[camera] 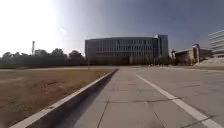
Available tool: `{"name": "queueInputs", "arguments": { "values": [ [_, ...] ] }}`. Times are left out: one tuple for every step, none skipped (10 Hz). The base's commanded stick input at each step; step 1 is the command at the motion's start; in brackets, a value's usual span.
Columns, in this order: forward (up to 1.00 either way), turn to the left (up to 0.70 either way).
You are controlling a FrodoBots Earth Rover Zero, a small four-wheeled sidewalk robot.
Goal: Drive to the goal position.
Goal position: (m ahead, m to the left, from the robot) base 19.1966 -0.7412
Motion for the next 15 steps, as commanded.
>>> {"name": "queueInputs", "arguments": {
  "values": [
    [0.05, 0.0],
    [0.05, 0.0],
    [0.05, 0.0],
    [0.05, 0.0],
    [0.05, 0.0],
    [0.05, 0.0],
    [0.05, 0.0],
    [0.05, 0.0],
    [0.05, 0.0],
    [0.04, 0.0],
    [0.05, 0.0],
    [0.05, 0.0],
    [0.05, 0.0],
    [0.04, 0.0],
    [0.05, 0.0]
  ]
}}
